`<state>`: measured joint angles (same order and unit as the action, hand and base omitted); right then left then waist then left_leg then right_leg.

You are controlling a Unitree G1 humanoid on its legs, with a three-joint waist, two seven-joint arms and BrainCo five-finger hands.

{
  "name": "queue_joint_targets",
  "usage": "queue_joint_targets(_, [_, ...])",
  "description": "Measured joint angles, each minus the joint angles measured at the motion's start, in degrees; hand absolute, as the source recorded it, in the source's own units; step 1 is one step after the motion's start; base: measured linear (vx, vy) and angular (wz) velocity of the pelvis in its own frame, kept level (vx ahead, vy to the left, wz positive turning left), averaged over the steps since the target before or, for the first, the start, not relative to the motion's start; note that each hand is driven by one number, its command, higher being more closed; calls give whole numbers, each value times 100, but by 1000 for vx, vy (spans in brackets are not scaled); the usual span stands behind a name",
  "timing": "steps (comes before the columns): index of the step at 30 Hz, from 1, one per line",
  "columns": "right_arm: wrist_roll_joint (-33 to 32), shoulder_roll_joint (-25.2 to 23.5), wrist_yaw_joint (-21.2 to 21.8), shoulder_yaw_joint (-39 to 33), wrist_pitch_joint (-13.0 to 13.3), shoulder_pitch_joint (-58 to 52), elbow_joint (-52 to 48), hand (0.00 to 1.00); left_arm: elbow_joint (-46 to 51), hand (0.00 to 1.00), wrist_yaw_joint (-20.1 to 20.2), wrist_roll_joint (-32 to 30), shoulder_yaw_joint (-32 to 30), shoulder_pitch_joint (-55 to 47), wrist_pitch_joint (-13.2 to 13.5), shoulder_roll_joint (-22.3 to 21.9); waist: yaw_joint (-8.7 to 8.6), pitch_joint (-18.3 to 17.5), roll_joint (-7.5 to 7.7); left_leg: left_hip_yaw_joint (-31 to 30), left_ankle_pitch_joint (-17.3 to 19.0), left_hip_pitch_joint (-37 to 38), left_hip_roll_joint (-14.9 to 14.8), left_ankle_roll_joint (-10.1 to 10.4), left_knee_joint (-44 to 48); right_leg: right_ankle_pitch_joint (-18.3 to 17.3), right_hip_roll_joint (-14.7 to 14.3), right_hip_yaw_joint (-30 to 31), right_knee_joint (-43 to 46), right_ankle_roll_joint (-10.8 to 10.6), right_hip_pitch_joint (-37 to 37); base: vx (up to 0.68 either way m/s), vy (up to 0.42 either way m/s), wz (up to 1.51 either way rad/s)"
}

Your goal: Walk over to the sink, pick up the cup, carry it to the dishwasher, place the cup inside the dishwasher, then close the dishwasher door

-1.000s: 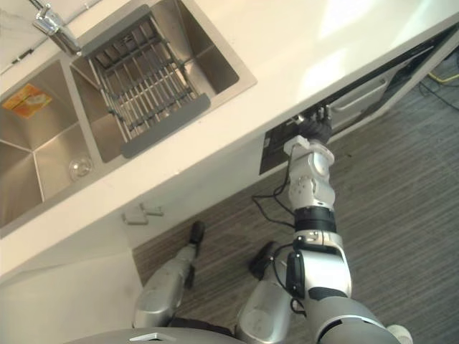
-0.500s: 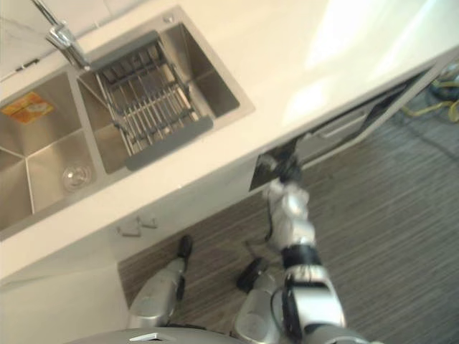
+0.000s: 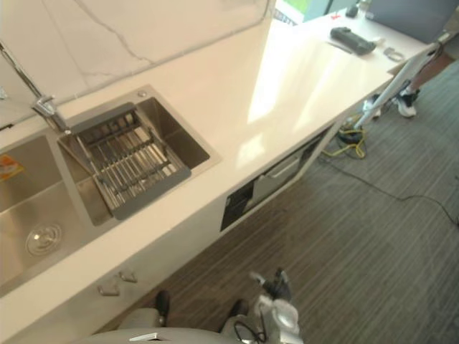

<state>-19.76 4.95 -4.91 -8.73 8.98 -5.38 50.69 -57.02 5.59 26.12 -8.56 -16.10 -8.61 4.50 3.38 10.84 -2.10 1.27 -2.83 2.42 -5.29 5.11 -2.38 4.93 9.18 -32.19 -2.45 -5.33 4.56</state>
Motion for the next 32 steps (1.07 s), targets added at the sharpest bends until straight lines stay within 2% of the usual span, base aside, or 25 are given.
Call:
queue_joint_targets(3, [2, -24, 351, -114, -254, 60, 576, 0, -50, 0, 108, 313, -24, -46, -31, 0, 46, -82, 24, -94, -23, 75, 46, -1, -72, 96, -39, -118, -217, -28, 191, 9, -6, 13])
queue_joint_targets(6, [34, 14, 449, -115, -502, 124, 791, 0, -73, 0, 221, 653, -43, -59, -33, 2, 115, -92, 36, -370, -89, 92, 79, 1, -59, 85, -39, -342, -218, -34, 392, 2, -2, 45])
queue_joint_targets(10, [449, 46, 511, -115, -854, 317, 950, 0, -81, 0, 355, 926, -53, -75, -113, -19, 178, -61, 7, -631, -239, 45, 137, -10, -67, -45, -44, -799, -217, -59, 673, -50, 1, 69])
queue_joint_targets(11, [448, 82, 543, -118, -964, 394, 1069, 0, -89, 0, 372, 963, -79, -77, -197, -40, 148, -31, -51, -532, -248, -5, 148, -84, -64, -102, -39, -898, -217, -86, 775, -91, 43, 96])
queue_joint_targets(12, [446, 126, 575, -162, -1092, 514, 1115, 0, -101, 0, 398, 960, -216, -79, -301, -64, 115, -15, -114, 43, -108, -51, 47, -235, -19, -155, -43, -969, -216, -127, 851, -98, 46, 105])
queue_joint_targets(13, [442, 135, 578, -164, -1169, 520, 1116, 0, -107, 0, 406, 948, -267, -78, -347, -72, 102, -4, -111, 290, 1, -86, 19, -330, 29, -181, -24, -967, -217, -138, 873, -75, 55, 118])
queue_joint_targets(14, [436, 166, 578, -168, -1294, 529, 1112, 0, -107, 0, 467, 849, -317, -70, -441, -101, 77, -13, -8, 672, 139, -190, 2, -473, 174, -222, 105, -987, -227, -139, 857, -39, 86, 93])
queue_joint_targets(15, [435, 195, 581, -171, -1340, 530, 1117, 0, -110, 0, 486, 836, -396, -56, -488, -124, 91, -12, -57, 863, 160, -249, -32, -491, 281, -230, 163, -1072, -174, -143, 838, -27, 151, 95])
queue_joint_targets(16, [437, 294, 607, -210, -1440, 576, 1112, 0, -131, 0, 503, 775, -518, -45, -554, -299, 101, -6, -237, 1190, 152, -455, -135, -545, 574, -298, 237, -1221, 53, -181, 746, 16, 146, 66])
queue_joint_targets(17, [437, 432, 656, -300, -1500, 696, 1103, 0, -190, 0, 505, 720, -681, -69, -589, -456, 85, 1, -430, 1279, -34, -567, -191, -649, 663, -380, 249, -1273, 290, -230, 708, 24, 119, 58])
queue_joint_targets(18, [438, 456, 705, -329, -1549, 710, 1109, 0, -219, 0, 516, 716, -701, -65, -625, -475, 72, -7, -460, 1282, -84, -559, -167, -629, 619, -385, 271, -1262, 309, -236, 714, 50, 109, 55])
queue_joint_targets(19, [436, 440, 774, -327, -1592, 699, 1105, 0, -220, 0, 535, 685, -707, -36, -692, -469, 48, -9, -433, 1356, -56, -516, -85, -628, 438, -408, 305, -1260, 273, -201, 726, 61, 131, 54])
queue_joint_targets(20, [436, 354, 841, -332, -1681, 753, 1109, 0, -225, 0, 635, 576, -729, -3, -731, -372, -9, -7, -275, 1640, -6, -403, 31, -631, 202, -398, 477, -1271, 162, -186, 698, 66, 160, 52])
queue_joint_targets(21, [435, 280, 866, -345, -1715, 773, 1118, 0, -226, 0, 703, 501, -755, 26, -759, -301, -21, 13, -171, 1901, 13, -404, 57, -723, 342, -374, 559, -1297, 191, -260, 684, 101, 125, 35])
queue_joint_targets(22, [435, 309, 914, -392, -1784, 750, 1104, 0, -231, 0, 740, 414, -771, -32, -792, -298, -53, -37, -236, 2220, -135, -229, 14, -599, 350, -431, 537, -1328, 373, -339, 651, 174, 123, 33])
queue_joint_targets(23, [433, 302, 958, -516, -1780, 728, 1101, 0, -286, 0, 751, 309, -770, -18, -813, -287, -117, -49, -206, 2178, -305, -127, 70, -514, 50, -439, 563, -1390, 418, -327, 679, 184, 80, 37])
queue_joint_targets(25, [438, 228, 969, -617, -1815, 731, 1108, 0, -275, 0, 934, 133, -697, 116, -835, -165, -112, -35, -115, 2038, -427, -50, 190, -446, -210, -422, 565, -1435, 374, -356, 712, 110, 41, 29])
queue_joint_targets(28, [443, 166, 933, -743, -1824, 723, 1115, 0, -272, 0, 1113, 42, -534, 206, -847, -14, -130, -9, 10, 1907, -418, -5, 238, -432, -209, -545, 649, -1392, 583, -353, 740, 83, -2, 18])
queue_joint_targets(30, [436, 130, 808, -847, -1813, 640, 1107, 0, -271, 0, 1133, -132, -158, 260, -820, 130, -212, 26, 53, 1622, -415, 71, 282, -429, -210, -855, 711, -755, 966, -27, 788, 62, 22, 55])
queue_joint_targets(31, [433, 125, 765, -879, -1788, 599, 1095, 0, -270, 0, 1137, -173, -103, 279, -809, 158, -213, 32, 66, 1534, -415, 86, 285, -427, -210, -922, 713, -527, 1071, 68, 791, 37, 30, 74])
queue_joint_targets(32, [426, 126, 720, -1007, -1789, 565, 1099, 0, -268, 0, 1138, -211, 27, 313, -796, 218, -215, 42, 87, 1326, -432, 117, 284, -406, -213, -1042, 705, -44, 1315, 250, 786, 26, 23, 46])
